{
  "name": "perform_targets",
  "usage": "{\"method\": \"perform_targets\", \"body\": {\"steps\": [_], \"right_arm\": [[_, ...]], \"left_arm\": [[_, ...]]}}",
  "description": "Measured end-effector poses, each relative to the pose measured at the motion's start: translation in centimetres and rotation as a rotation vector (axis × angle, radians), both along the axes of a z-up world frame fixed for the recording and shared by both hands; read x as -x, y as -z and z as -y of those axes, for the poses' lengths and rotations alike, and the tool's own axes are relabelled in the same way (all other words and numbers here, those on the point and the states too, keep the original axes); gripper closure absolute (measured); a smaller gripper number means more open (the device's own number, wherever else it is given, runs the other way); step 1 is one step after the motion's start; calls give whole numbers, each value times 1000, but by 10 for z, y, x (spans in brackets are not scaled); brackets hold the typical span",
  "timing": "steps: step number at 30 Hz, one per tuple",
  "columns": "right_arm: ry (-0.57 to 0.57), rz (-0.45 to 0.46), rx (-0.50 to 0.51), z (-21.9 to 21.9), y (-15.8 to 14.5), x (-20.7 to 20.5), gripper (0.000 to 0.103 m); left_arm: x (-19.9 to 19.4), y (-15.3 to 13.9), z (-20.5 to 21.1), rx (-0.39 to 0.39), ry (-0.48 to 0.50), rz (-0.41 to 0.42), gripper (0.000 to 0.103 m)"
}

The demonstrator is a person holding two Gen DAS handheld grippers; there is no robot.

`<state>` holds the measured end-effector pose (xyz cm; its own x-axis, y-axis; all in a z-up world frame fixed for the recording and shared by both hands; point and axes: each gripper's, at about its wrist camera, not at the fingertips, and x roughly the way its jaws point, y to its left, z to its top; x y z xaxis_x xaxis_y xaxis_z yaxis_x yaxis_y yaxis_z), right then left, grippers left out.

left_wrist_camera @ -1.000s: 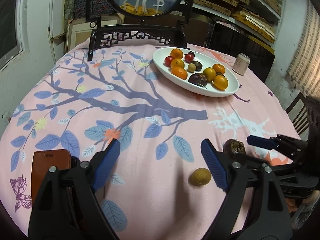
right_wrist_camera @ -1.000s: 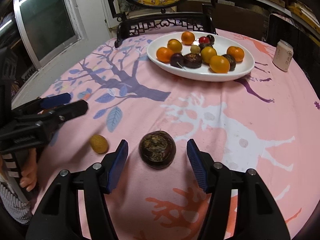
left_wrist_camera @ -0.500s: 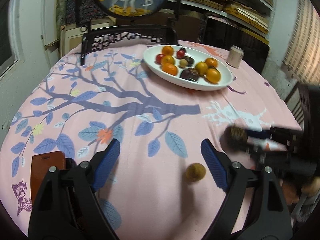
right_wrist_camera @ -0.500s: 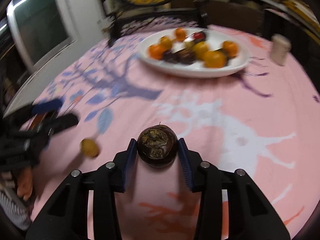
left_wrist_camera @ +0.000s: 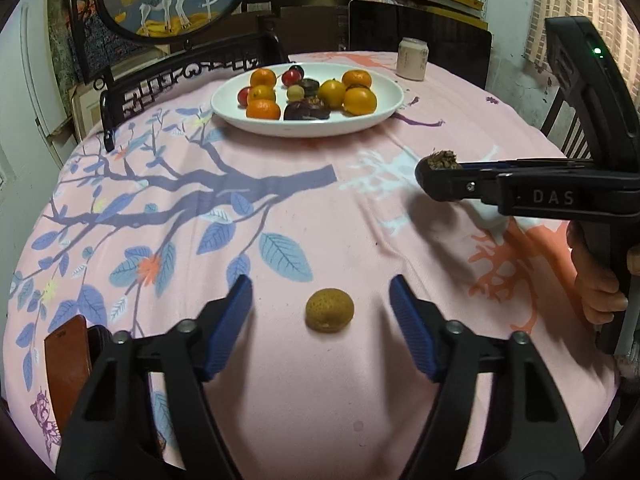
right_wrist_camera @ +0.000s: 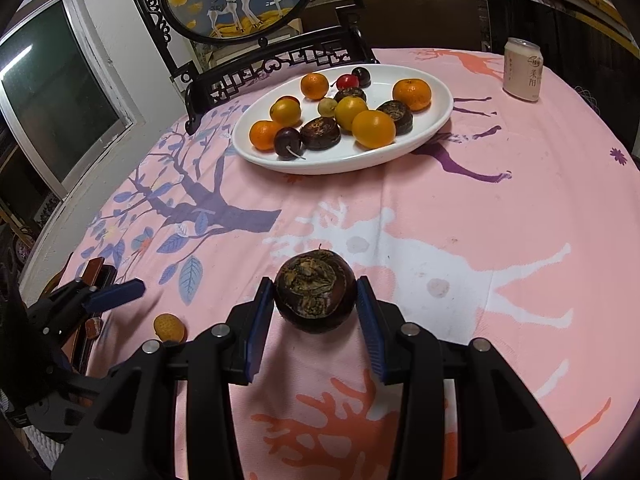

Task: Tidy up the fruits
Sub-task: 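Grasp a dark brown fruit with the right tool while the left tool grasps another, then grasp the small olive-green fruit with the left tool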

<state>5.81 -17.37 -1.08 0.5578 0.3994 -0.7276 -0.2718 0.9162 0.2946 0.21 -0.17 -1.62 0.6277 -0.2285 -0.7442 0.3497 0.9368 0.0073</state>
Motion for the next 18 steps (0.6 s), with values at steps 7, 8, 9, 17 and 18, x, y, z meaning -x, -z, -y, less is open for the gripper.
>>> {"method": "perform_targets", "body": {"steps": [7, 8, 9, 17, 18], "right_arm": [[-4, -4, -2, -1, 0, 0, 61], [-5, -4, -3, -1, 0, 1, 61], [-6, -4, -3, -1, -1, 1, 61], [-7, -6, -2, -3, 0, 2, 61], [-8, -6, -2, -3, 0, 2, 61]], "left_arm": [[-4, 8, 1, 2, 10, -51, 49], [-5, 9, 1, 2, 11, -61, 52], [-6, 10, 1, 3, 11, -70, 56], [-7, 12, 4, -5, 16, -79, 77], [-6, 11, 4, -7, 12, -71, 77]]}}
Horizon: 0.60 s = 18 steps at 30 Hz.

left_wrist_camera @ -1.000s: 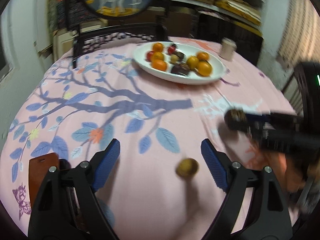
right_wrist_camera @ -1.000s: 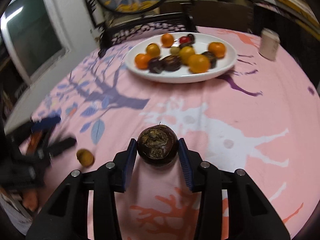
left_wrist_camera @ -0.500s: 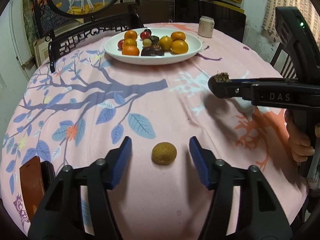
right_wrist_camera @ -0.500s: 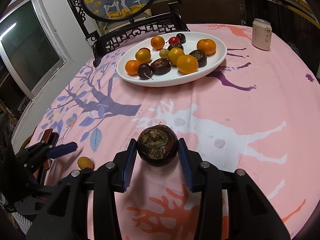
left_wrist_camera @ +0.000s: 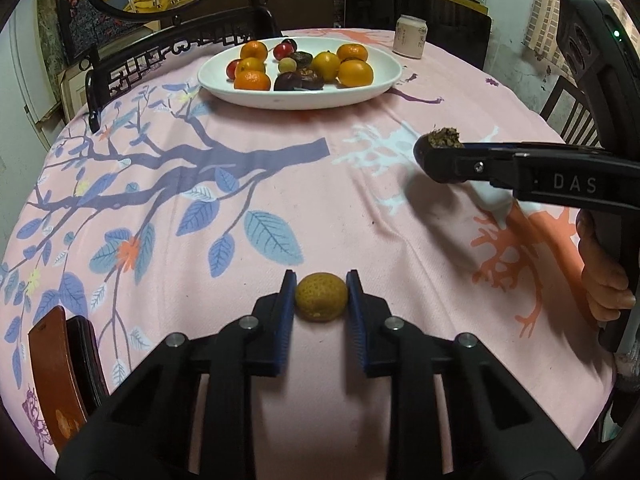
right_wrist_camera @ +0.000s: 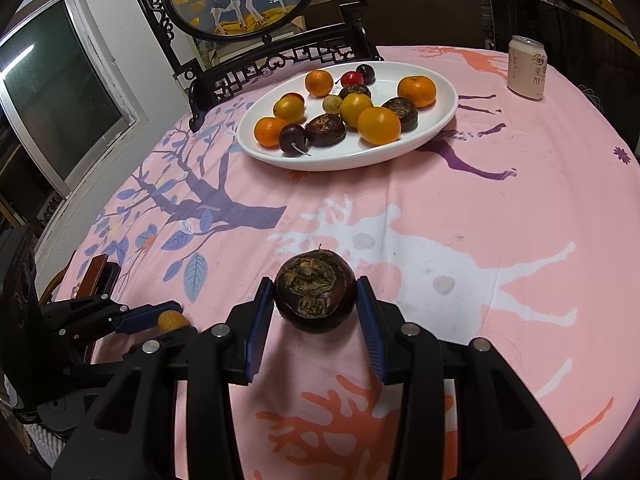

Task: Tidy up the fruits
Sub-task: 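Grasp the small olive-green fruit with the left tool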

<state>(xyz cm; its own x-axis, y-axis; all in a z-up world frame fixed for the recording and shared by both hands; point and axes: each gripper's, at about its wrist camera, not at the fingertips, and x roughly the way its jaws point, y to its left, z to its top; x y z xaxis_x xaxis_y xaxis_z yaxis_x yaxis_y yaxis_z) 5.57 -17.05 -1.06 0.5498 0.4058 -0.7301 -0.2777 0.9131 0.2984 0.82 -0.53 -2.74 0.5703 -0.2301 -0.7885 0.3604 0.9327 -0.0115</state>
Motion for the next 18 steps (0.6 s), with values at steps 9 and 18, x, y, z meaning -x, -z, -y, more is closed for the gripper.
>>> {"method": "perform_targets", "body": {"steps": [9, 18], "right_arm": [[-4, -4, -3, -1, 1, 0, 61], [-4, 2, -10, 0, -1, 1, 60]], "left_arm": [[19, -22, 8, -43, -39, 191, 77], [24, -30, 6, -65, -71, 268, 77]]}}
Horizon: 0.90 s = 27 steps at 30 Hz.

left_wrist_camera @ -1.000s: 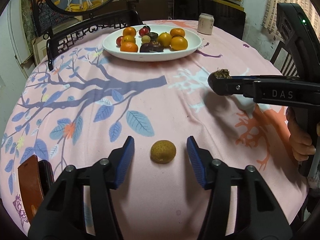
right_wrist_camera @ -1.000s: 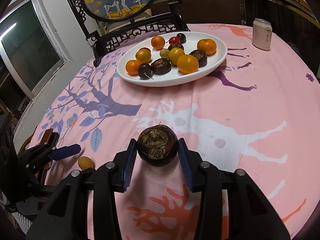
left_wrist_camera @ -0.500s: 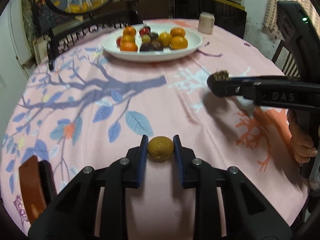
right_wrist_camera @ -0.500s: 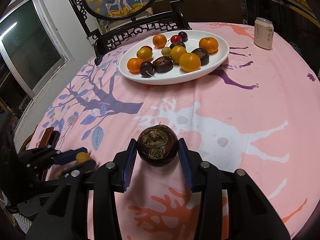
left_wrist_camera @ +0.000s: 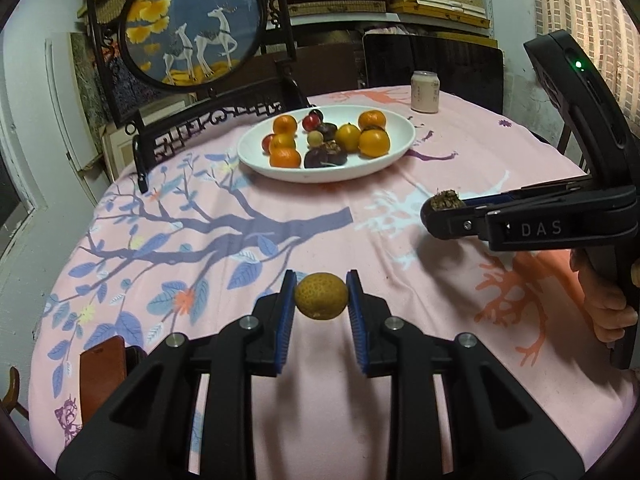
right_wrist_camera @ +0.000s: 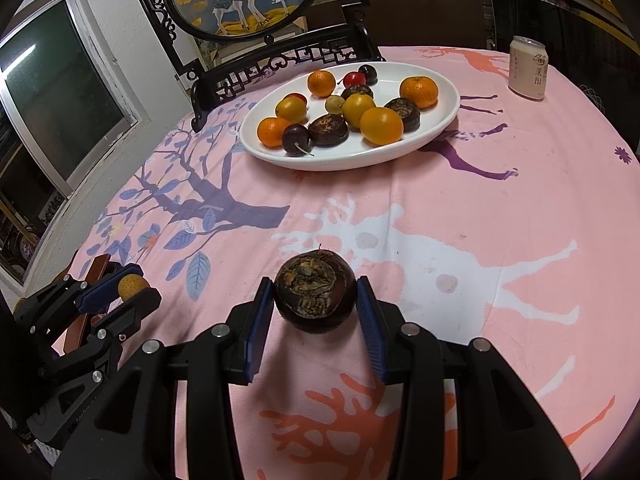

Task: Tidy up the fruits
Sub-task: 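Grasp the small olive-green fruit with the left tool, then lower the olive-green fruit and dark brown fruits onto the white plate and open both tools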

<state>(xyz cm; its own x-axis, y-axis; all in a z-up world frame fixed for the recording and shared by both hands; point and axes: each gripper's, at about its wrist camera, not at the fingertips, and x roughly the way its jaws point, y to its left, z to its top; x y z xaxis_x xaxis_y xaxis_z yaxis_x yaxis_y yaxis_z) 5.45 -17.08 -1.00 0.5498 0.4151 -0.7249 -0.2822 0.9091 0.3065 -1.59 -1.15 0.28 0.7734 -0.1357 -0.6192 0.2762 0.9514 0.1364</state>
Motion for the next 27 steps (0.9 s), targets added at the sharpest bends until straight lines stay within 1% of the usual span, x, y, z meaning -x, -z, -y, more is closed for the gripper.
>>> {"method": "perform_targets", "body": {"steps": [9, 16, 18, 21, 24, 27], "right_arm": [[17, 42, -23, 8, -13, 5, 61], [18, 50, -57, 20, -27, 1, 61], [18, 54, -49, 24, -33, -2, 61], [43, 86, -7, 33, -49, -12, 61], [78, 110, -24, 48, -65, -29, 61], [111, 128, -46, 58, -77, -48, 61]], "left_arm": [[1, -10, -2, -30, -39, 71, 77], [-14, -27, -3, -38, -33, 73, 77], [-26, -37, -3, -37, -28, 69, 77], [-46, -53, -5, -9, -29, 65, 77], [-84, -75, -6, 62, -39, 44, 78], [-123, -87, -1, 108, -48, 15, 78]]}}
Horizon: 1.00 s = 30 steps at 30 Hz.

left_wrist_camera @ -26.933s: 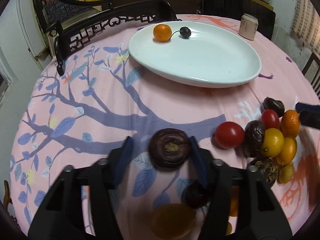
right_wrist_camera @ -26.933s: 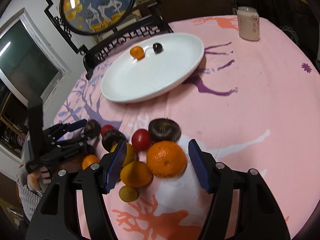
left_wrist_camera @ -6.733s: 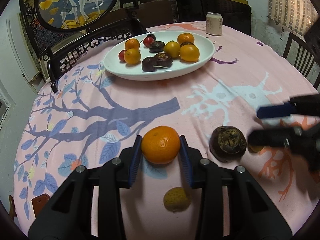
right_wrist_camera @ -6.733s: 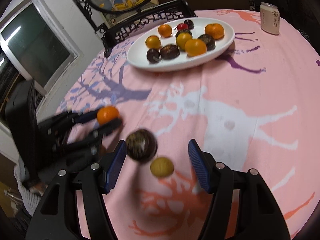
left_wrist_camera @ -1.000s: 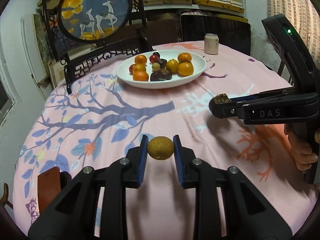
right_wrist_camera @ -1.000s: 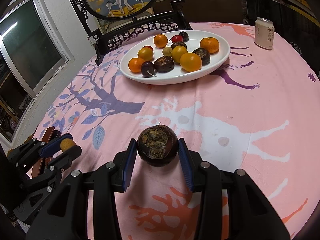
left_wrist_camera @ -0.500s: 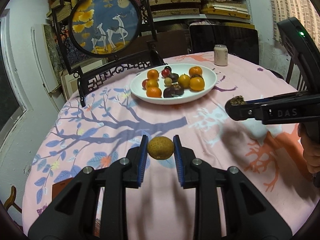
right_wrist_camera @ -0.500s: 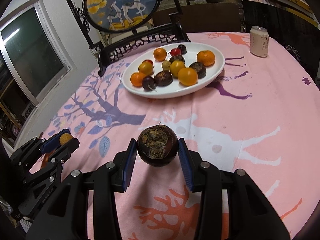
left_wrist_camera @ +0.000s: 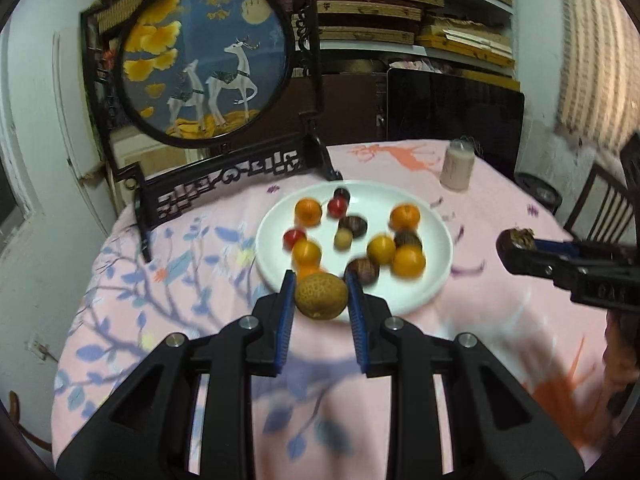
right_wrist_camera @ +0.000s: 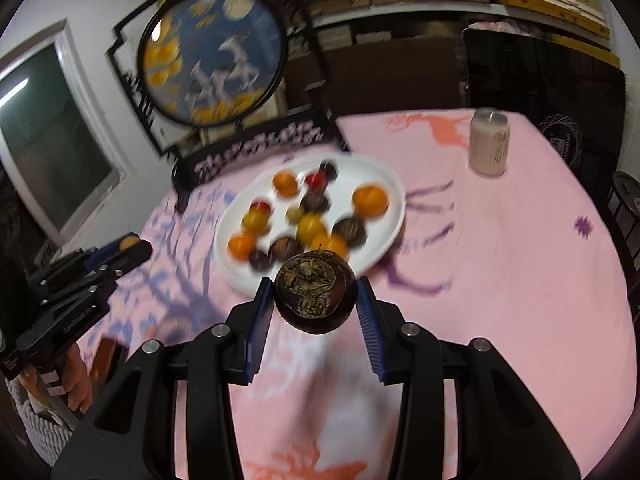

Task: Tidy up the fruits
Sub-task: 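Lower the olive-green fruit and dark brown fruits onto the white plate and open both tools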

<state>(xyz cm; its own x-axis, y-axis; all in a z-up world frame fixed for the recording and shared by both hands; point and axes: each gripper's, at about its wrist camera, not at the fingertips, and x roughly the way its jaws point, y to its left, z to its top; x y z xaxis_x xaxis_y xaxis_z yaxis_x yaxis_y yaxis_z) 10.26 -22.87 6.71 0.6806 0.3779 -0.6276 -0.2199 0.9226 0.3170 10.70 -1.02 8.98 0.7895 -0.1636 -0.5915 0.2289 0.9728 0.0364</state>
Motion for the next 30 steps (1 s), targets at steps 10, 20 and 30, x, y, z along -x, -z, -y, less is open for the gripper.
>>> {"method": "perform_targets", "body": {"steps": [10, 20, 30], "right_arm": [[10, -79, -94, -7, 13, -104, 60], [31, -159, -115, -24, 44, -189, 60], [14, -181, -74, -35, 61, -211, 52]], "left_arm": [[-111, 33, 28, 83, -19, -157, 77], [-166, 67, 32, 70, -76, -241, 77], [-184, 91, 33, 55, -109, -279, 68]]}}
